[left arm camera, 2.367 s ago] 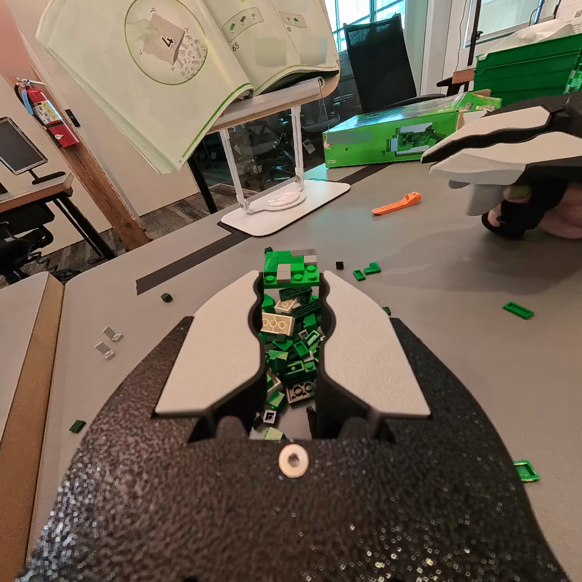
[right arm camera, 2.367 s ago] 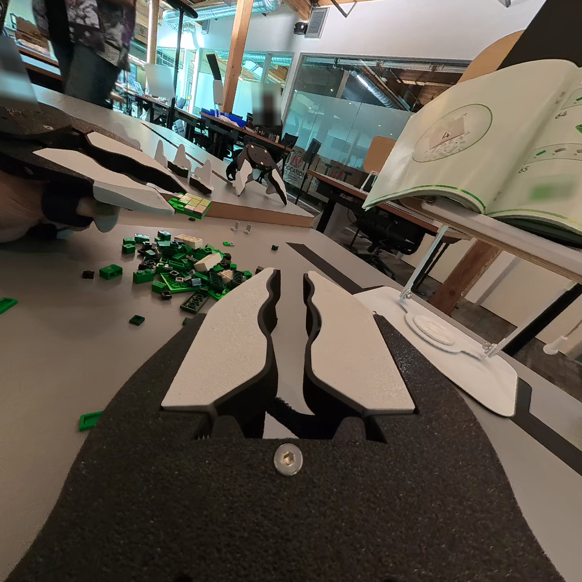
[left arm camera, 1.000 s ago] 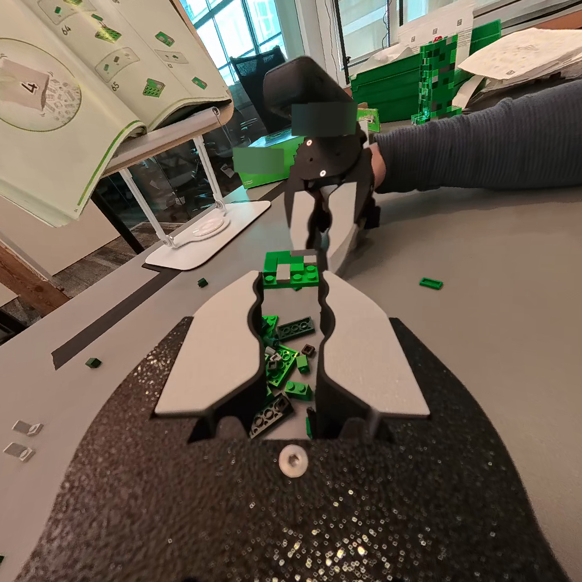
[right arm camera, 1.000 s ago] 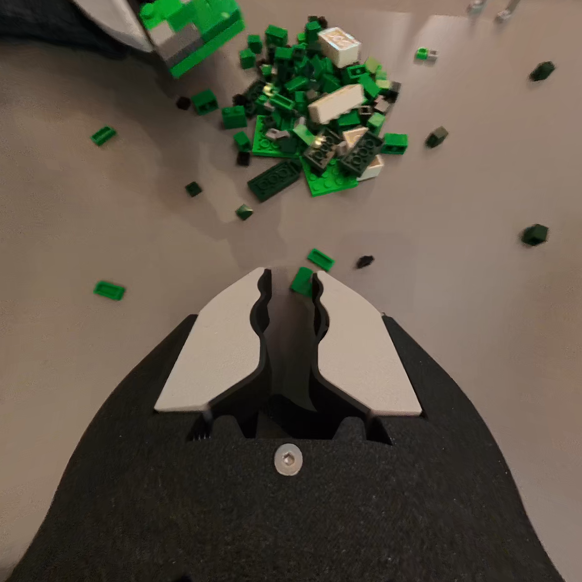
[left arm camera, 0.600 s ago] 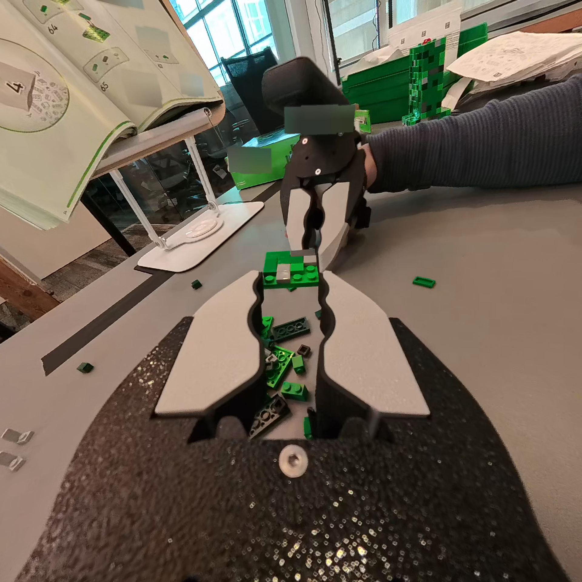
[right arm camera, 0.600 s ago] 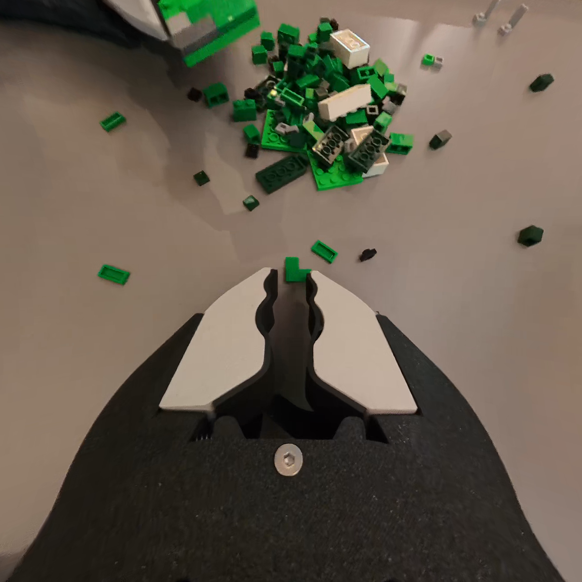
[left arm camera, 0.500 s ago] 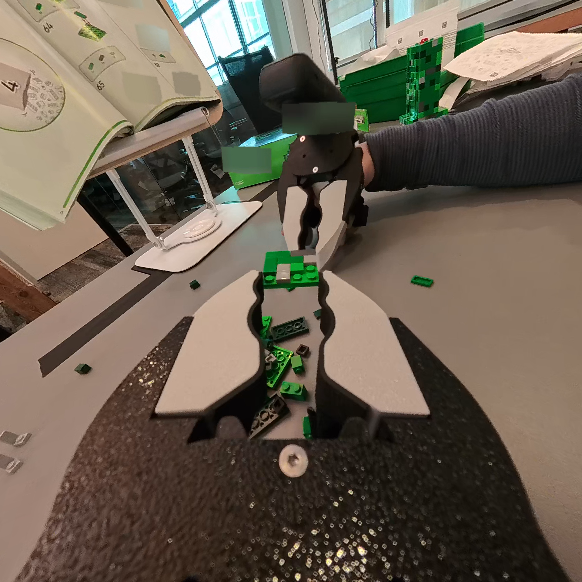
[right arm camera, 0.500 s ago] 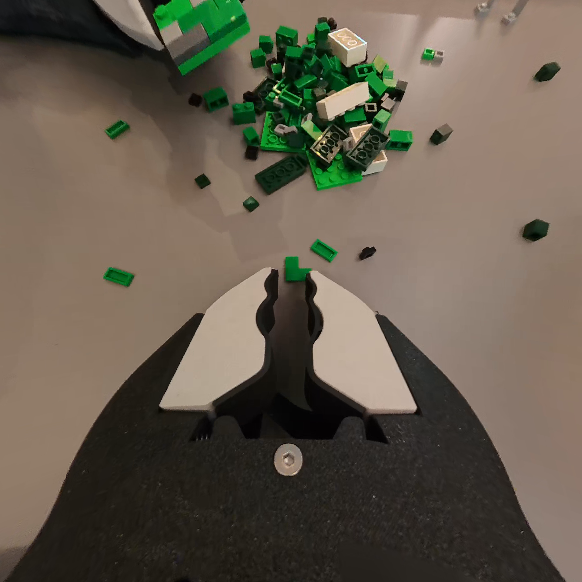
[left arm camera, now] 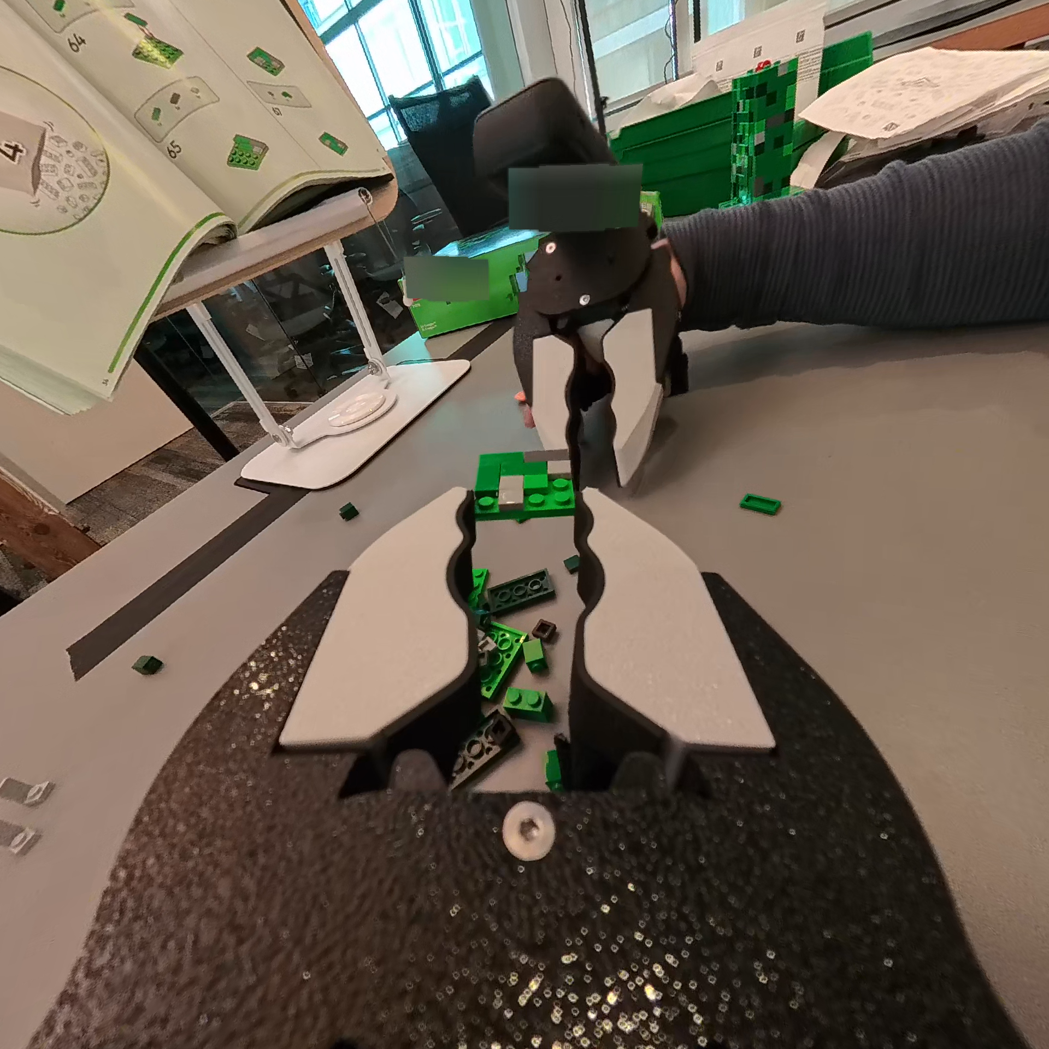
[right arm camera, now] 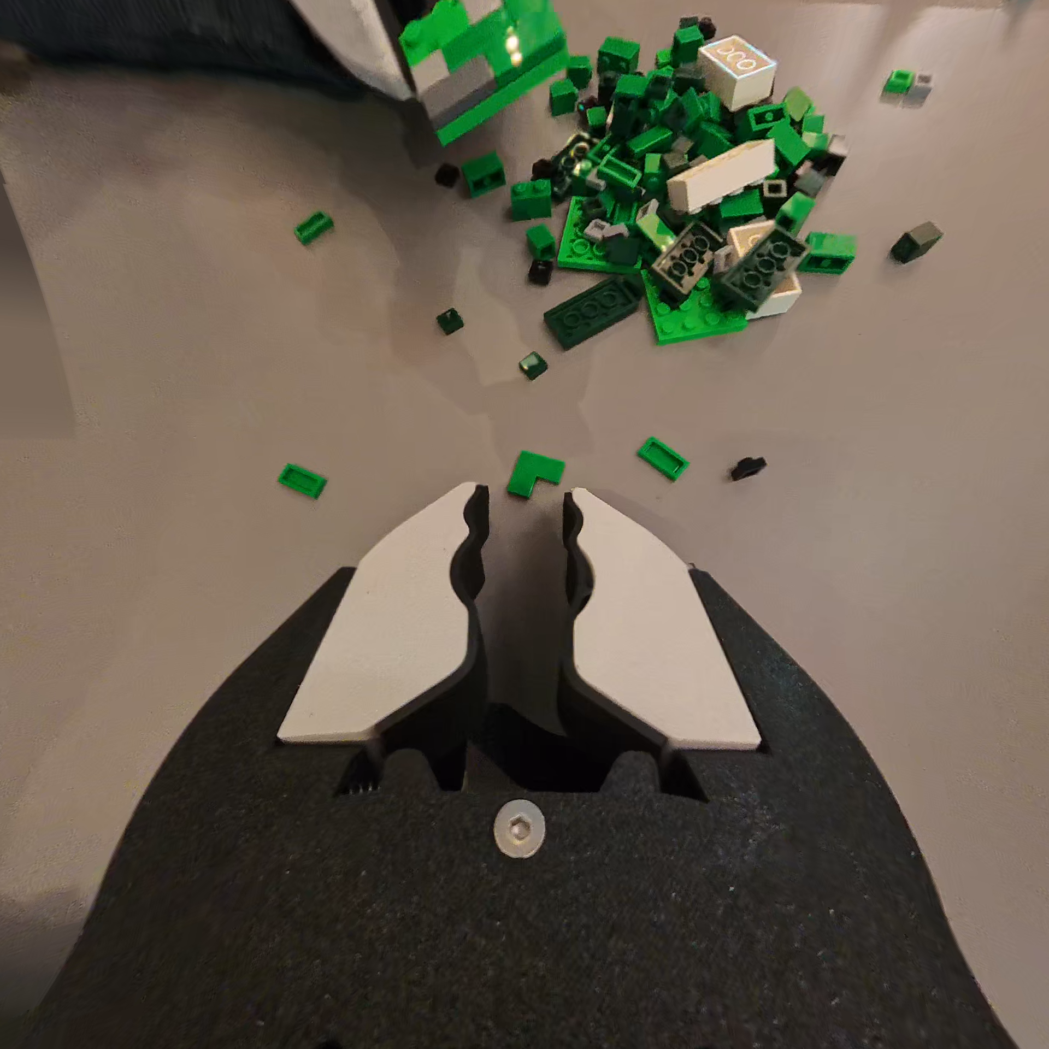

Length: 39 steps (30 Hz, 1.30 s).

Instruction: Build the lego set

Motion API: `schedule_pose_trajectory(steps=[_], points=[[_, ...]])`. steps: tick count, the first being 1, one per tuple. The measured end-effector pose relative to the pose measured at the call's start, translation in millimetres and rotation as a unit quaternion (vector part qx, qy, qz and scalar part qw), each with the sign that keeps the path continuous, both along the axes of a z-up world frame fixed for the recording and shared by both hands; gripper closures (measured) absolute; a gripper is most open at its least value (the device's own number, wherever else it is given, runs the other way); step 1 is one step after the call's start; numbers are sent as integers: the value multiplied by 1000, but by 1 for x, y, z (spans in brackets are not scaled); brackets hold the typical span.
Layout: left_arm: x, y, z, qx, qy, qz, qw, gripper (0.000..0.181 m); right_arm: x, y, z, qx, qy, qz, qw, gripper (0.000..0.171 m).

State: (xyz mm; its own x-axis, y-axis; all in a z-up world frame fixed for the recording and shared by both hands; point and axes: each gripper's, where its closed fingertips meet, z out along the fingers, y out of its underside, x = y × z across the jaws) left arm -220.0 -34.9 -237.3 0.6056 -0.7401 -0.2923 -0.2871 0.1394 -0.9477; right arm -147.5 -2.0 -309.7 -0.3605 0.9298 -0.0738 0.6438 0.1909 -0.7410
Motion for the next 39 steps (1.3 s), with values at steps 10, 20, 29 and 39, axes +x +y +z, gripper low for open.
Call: schedule_pose_trajectory(steps=[10,20,29,39], points=[[1,1,-2,-4,6,1,1000,149,-9,-3,-6,70,-23,-40,996,164],[15,-12,-4,-71,-24,-70,995,149,-30,-39,83,69,132,22,989,171],[-4,3,3,-66,-54,-7,996,149,-24,-57,52,43,59,39,997,167],[-15,10,3,-52,-50,34,997,149,-46,-96,-5,89,-21,71,993,135]])
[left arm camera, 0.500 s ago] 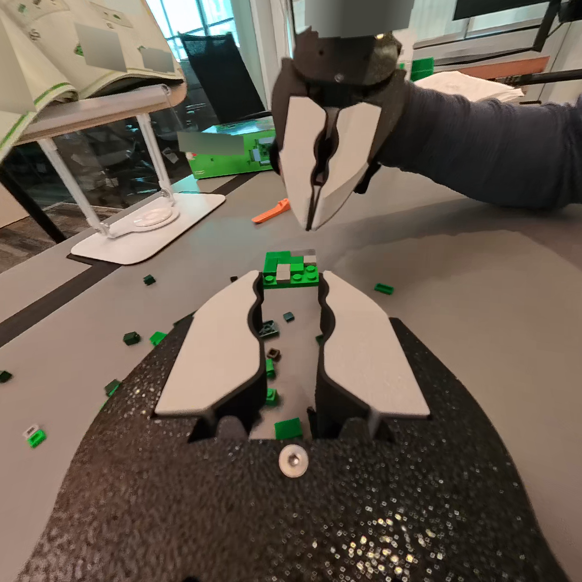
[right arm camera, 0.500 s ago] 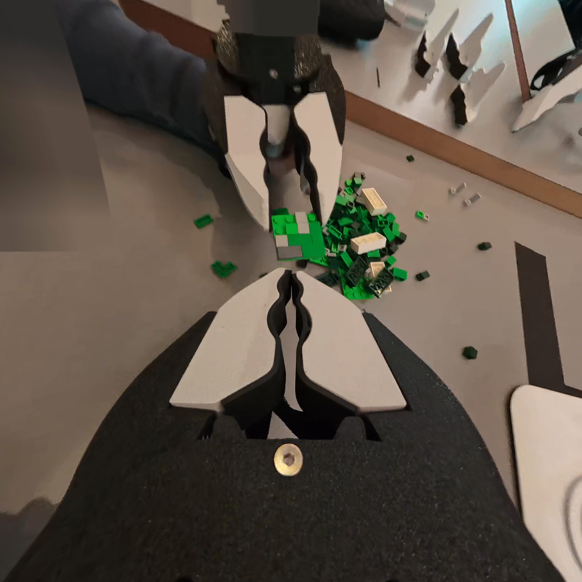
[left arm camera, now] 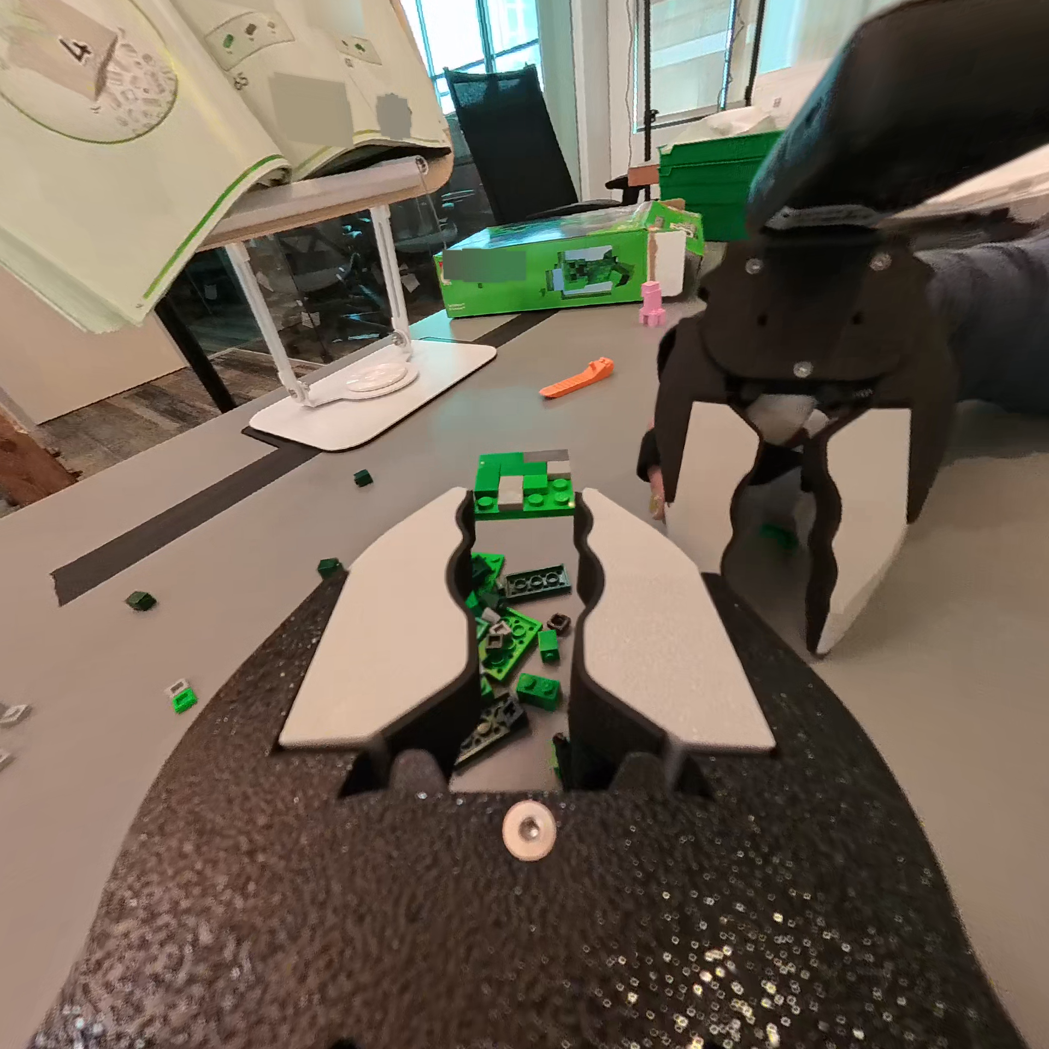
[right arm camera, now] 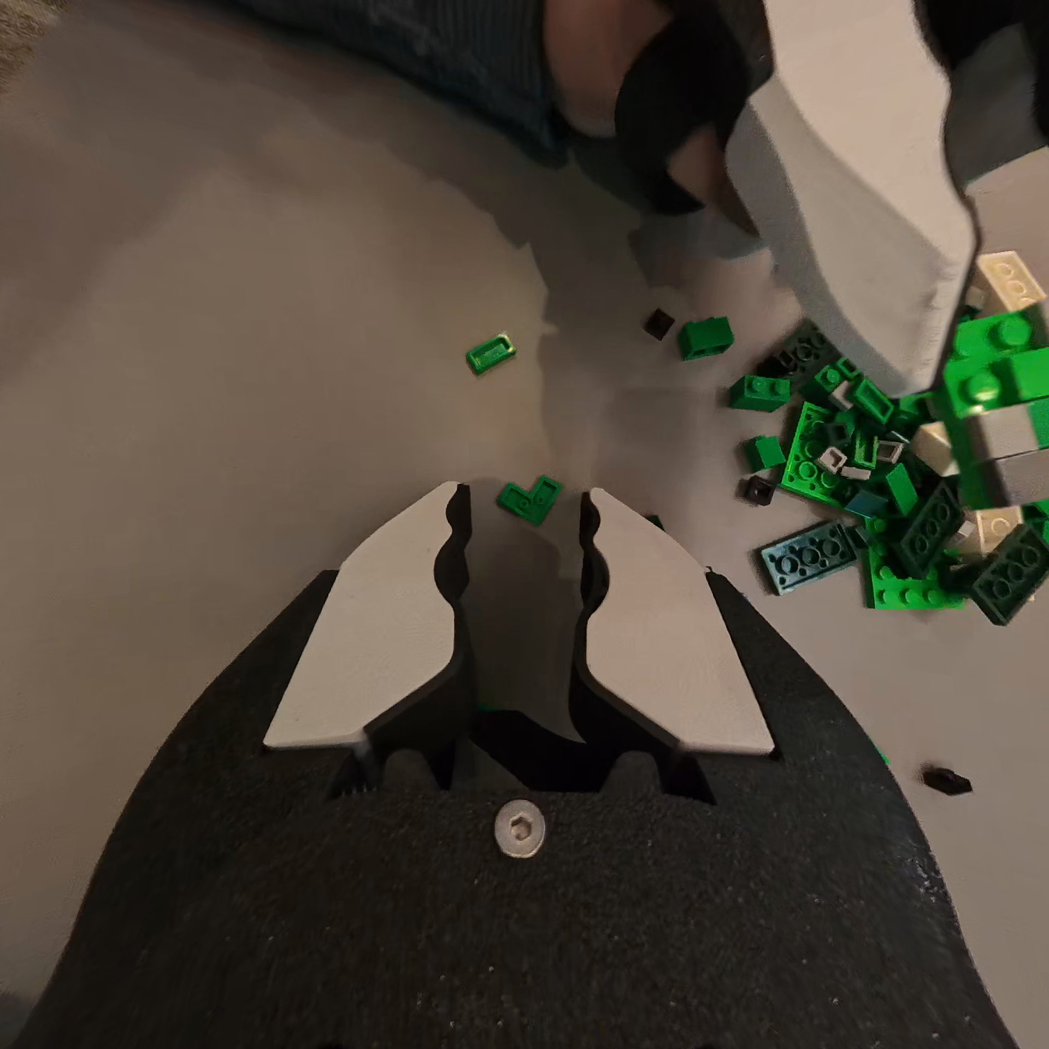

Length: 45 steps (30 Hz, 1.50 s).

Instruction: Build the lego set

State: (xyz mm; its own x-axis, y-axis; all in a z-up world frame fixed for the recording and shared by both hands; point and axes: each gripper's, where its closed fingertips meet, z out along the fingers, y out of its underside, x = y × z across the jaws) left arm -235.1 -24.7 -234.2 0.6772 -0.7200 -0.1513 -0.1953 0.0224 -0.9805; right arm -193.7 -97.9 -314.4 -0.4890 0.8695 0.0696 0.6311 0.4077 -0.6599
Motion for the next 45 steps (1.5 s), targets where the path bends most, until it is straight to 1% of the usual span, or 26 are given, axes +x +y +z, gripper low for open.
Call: schedule_pose_trajectory(steps=[1,3,5,7,8,10,12,16,19,24,27,30,32,34,36,41,43,45], points=[[-1,0,1,-1,-3,2,1000,149,-1,-1,-1,-2,-2,-1,1000,136],[-2,1,2,0,-7,5,1000,149,-1,-2,-2,-2,-6,-2,1000,151],[-2,0,0,-2,-1,2,1000,149,0,3,-2,24,-2,-6,1000,164],[-4,-3,-6,-16,19,-2,1000,149,3,5,2,24,9,-12,1000,163],[-3,-8,-11,-38,27,-11,999,149,6,5,6,11,13,-19,1000,163],[6,-29,-18,-89,31,-53,994,149,14,4,12,-10,22,-35,999,163],[15,-50,-23,-119,39,-68,990,149,26,7,18,-6,39,-53,998,164],[34,-94,-33,-118,87,-60,987,149,48,9,26,-13,73,-91,993,162],[58,-118,-40,-142,87,-76,983,149,60,9,30,-34,101,-116,987,160],[71,-127,-72,-194,178,-67,962,149,72,7,28,-60,103,-136,984,160],[71,-129,-80,-225,187,-62,954,147,76,8,26,-56,101,-145,983,155],[65,-131,-80,-236,180,-47,954,122,80,13,20,-46,90,-152,983,148],[60,-133,-77,-231,174,-34,957,115,78,12,19,-50,87,-143,985,147],[55,-136,-73,-226,165,-24,960,115,72,11,18,-49,77,-134,987,147],[53,-137,-67,-221,152,-13,963,116,64,10,16,-45,46,-122,990,146],[51,-140,-55,-206,137,2,969,119,64,16,1,23,-87,-85,992,142],[49,-141,-53,-198,141,7,970,120,70,18,3,39,-104,-71,991,143],[49,-143,-51,-192,139,9,972,122,70,18,7,36,-94,-58,993,145]])
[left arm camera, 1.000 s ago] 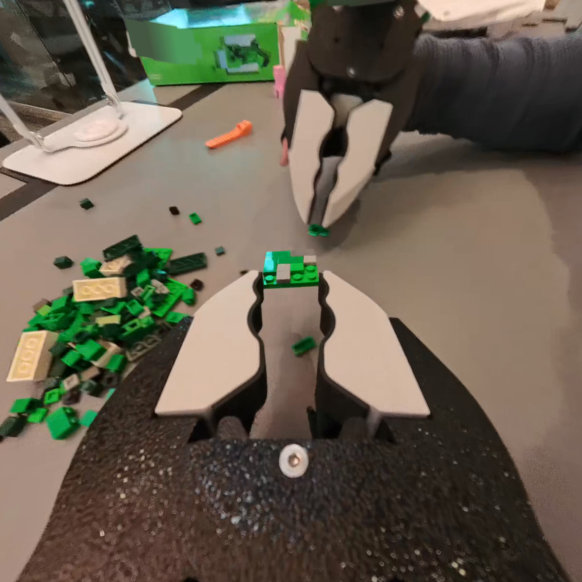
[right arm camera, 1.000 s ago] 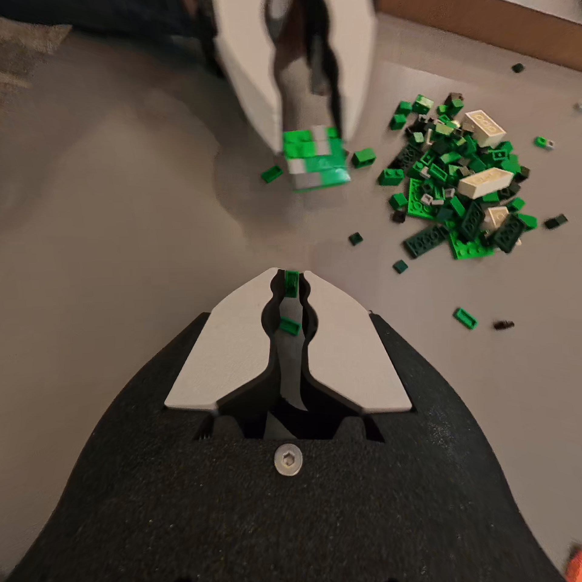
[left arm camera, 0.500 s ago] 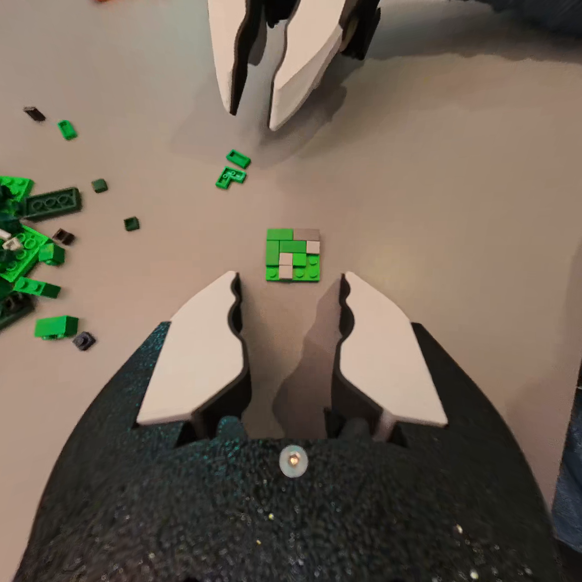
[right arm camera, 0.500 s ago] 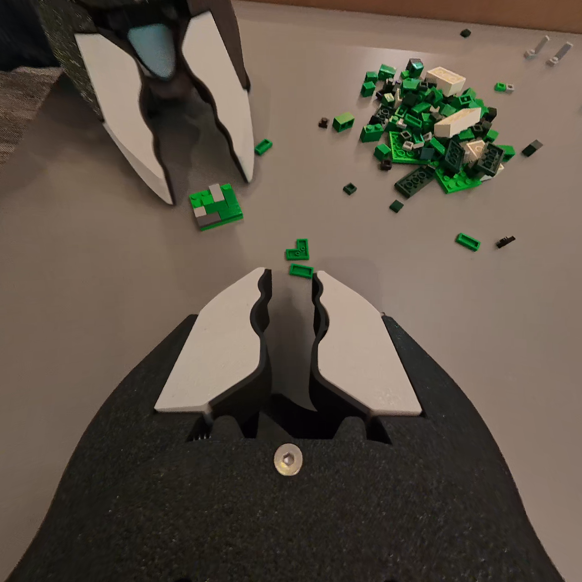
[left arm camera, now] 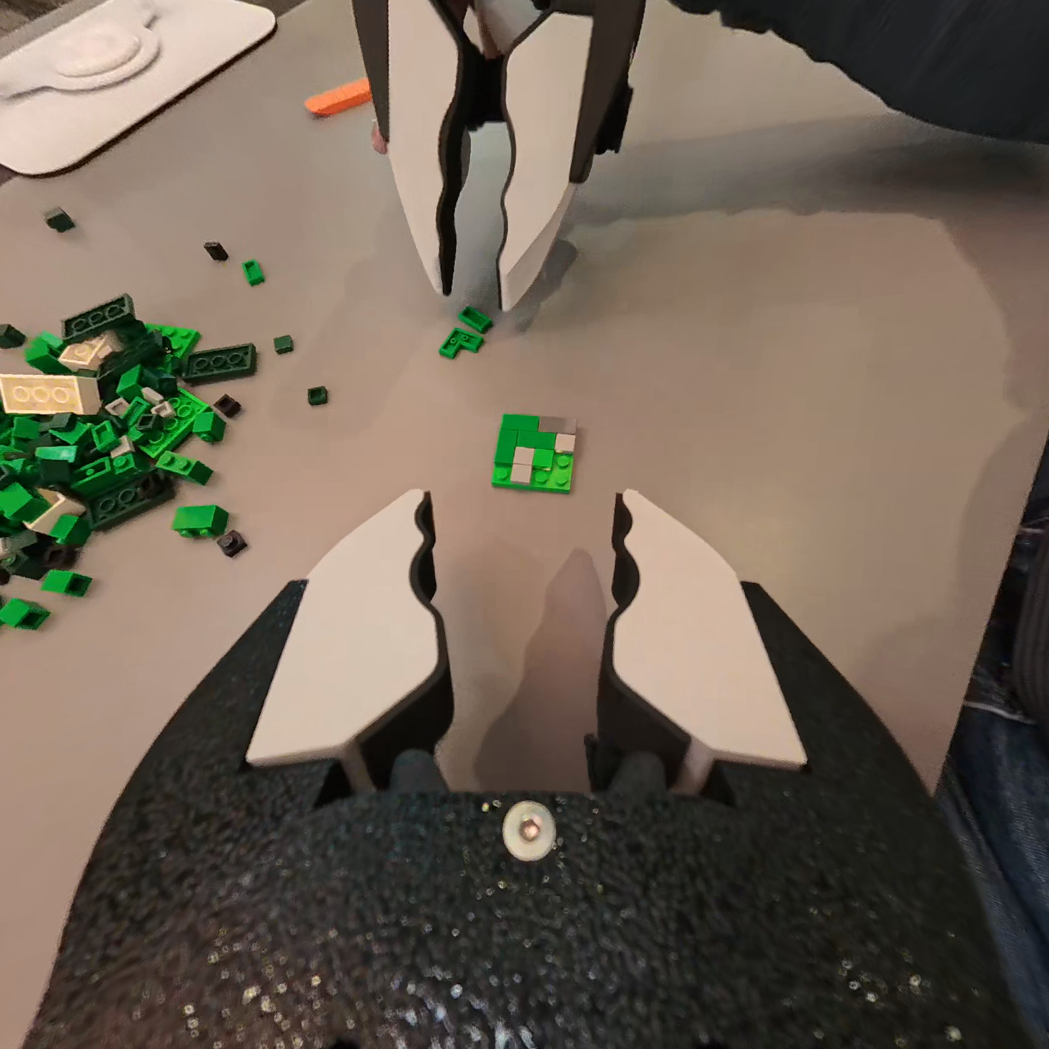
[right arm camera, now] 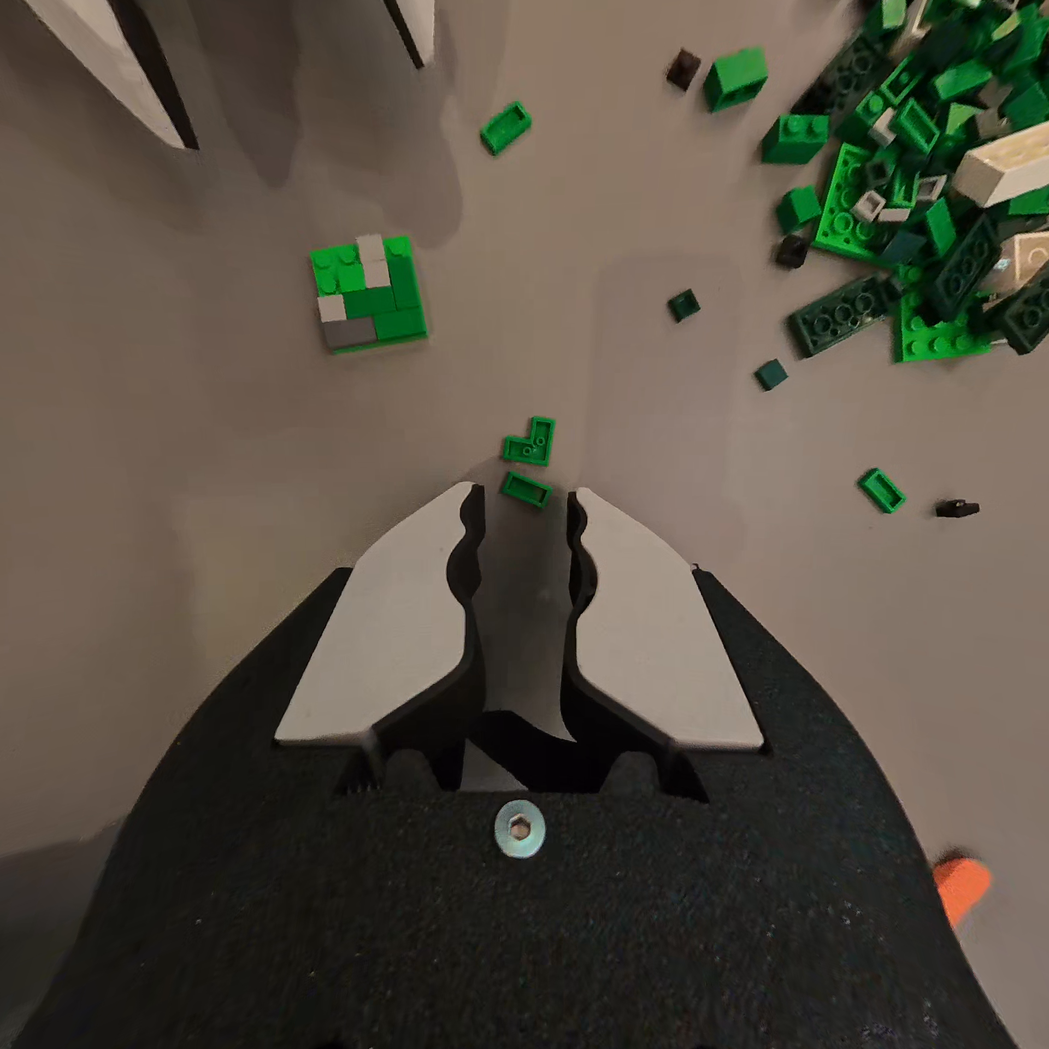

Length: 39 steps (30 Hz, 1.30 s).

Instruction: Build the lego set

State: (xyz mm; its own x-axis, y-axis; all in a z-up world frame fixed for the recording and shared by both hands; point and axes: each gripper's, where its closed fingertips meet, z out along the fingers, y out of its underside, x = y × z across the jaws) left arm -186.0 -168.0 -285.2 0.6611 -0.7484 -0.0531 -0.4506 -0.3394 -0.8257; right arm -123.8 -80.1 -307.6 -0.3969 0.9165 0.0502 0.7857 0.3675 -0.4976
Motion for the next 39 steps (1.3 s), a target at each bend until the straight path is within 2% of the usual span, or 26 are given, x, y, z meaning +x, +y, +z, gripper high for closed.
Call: schedule_pose_trajectory(steps=[6,11,15,19,23,31,33,36,39], points=[[-3,10,8,35,-14,25,999,124,-14,-4,4,-21,27,-24,999,145],[-41,59,43,168,-35,145,974,130,-25,-7,2,-3,62,-41,997,145],[-66,88,52,221,-42,198,954,130,-24,-4,1,-2,95,-52,994,145],[-79,90,50,254,-30,215,943,134,-19,-1,2,-26,130,-63,989,144],[-84,86,58,282,-42,227,931,137,-17,-2,0,-59,118,-70,989,149],[-74,85,52,265,-31,203,942,140,-21,-5,-9,-25,85,-64,994,150],[-67,84,50,262,-30,184,947,139,-20,-5,-9,-24,75,-67,995,157],[-45,77,49,267,-24,120,956,139,-20,-5,-10,-18,72,-63,995,157],[-11,67,39,281,47,17,958,139,-21,-7,-8,-36,88,-56,994,157]])
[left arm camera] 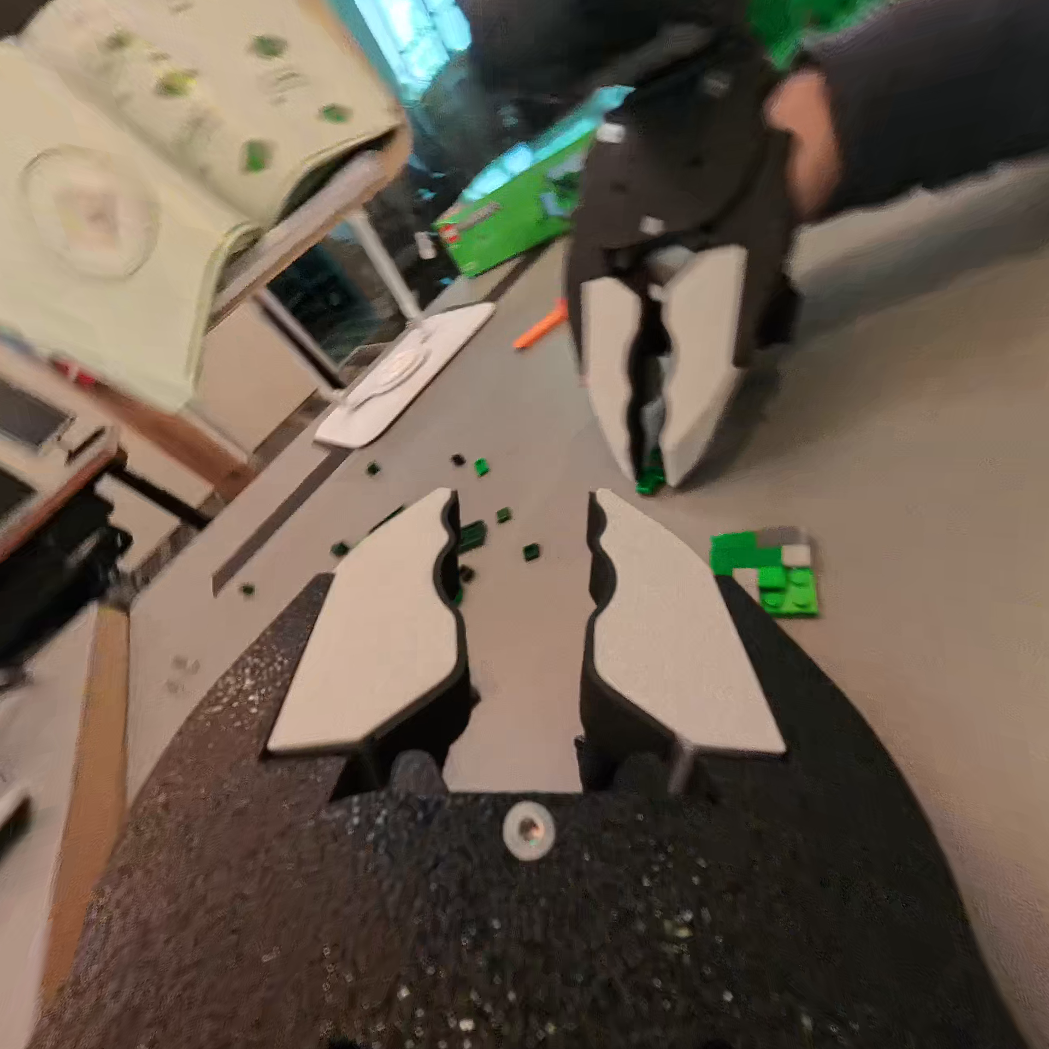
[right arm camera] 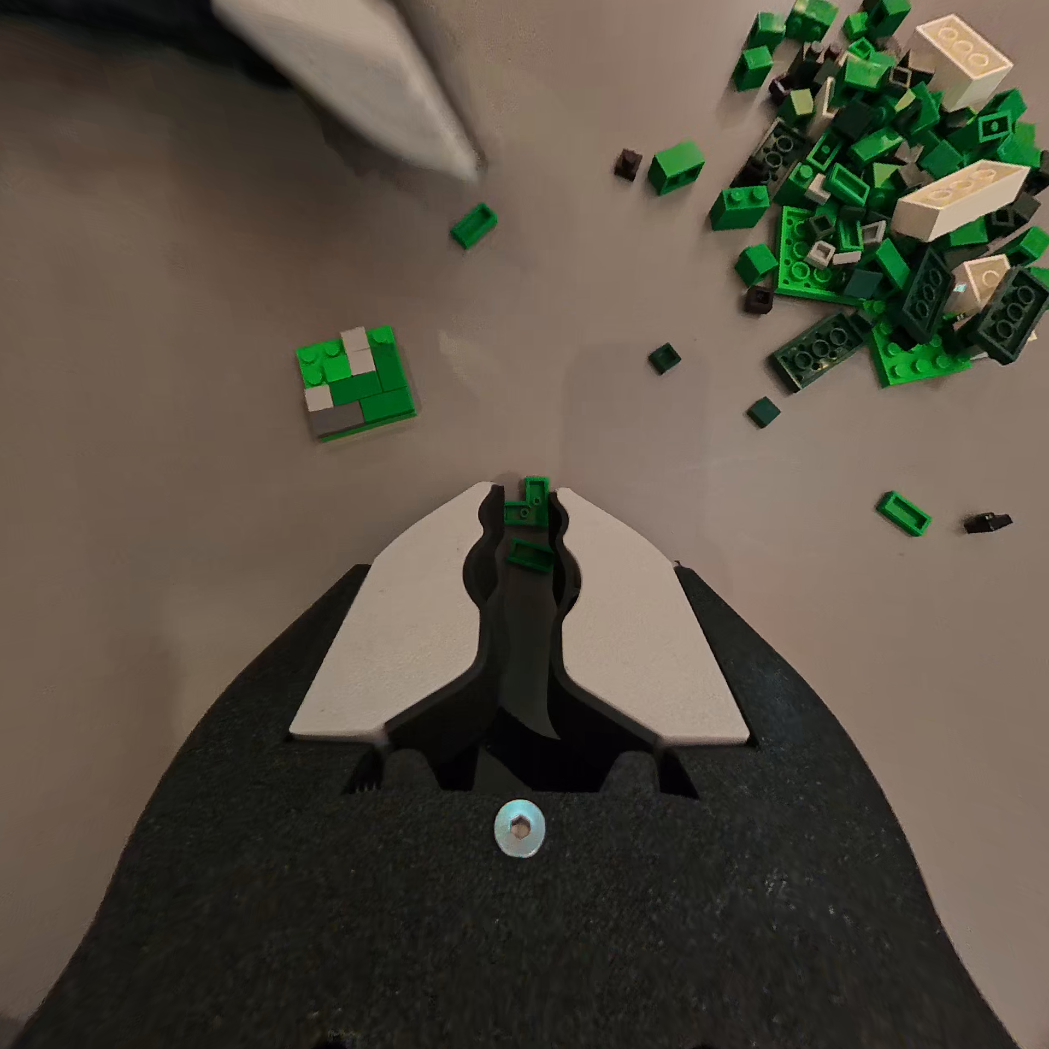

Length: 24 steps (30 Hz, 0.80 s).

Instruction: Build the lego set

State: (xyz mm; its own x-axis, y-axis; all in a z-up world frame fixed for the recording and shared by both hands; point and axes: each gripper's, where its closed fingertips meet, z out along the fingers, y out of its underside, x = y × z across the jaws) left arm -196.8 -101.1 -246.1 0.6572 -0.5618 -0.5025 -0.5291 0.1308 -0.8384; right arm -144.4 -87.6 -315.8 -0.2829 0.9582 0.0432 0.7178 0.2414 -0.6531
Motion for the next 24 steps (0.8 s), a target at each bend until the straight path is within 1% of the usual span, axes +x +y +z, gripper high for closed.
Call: schedule_pose_trajectory(steps=[2,4,5,7,11,12,13,14,18,20,21,23,24], points=[[19,-4,-12,22,111,-38,993,139,-1,-3,5,-31,21,5,999,157],[31,-4,-23,59,217,-60,973,139,-2,-7,15,-67,48,12,996,157],[35,-3,-28,76,256,-66,961,139,-1,-9,20,-87,62,17,994,157],[40,2,-30,106,298,-68,946,139,-1,-13,32,-120,90,24,988,157],[48,3,-19,142,295,-80,941,141,0,-19,52,-166,130,41,977,157],[49,3,-18,145,293,-84,941,144,1,-20,54,-174,134,44,975,157],[50,2,-18,146,290,-89,942,151,1,-21,56,-179,136,47,973,157],[52,0,-19,141,287,-98,942,153,2,-22,56,-182,136,50,973,157],[58,-1,-18,142,284,-102,943,157,2,-24,53,-184,128,55,973,157],[61,-2,-21,144,293,-108,939,166,1,-26,53,-187,126,59,973,157],[61,-1,-20,149,296,-102,938,177,1,-27,51,-186,122,59,973,157],[58,3,-21,131,295,-82,943,179,0,-23,50,-178,125,49,975,157],[55,6,-23,99,281,-66,952,179,-1,-20,53,-171,134,42,975,157]])
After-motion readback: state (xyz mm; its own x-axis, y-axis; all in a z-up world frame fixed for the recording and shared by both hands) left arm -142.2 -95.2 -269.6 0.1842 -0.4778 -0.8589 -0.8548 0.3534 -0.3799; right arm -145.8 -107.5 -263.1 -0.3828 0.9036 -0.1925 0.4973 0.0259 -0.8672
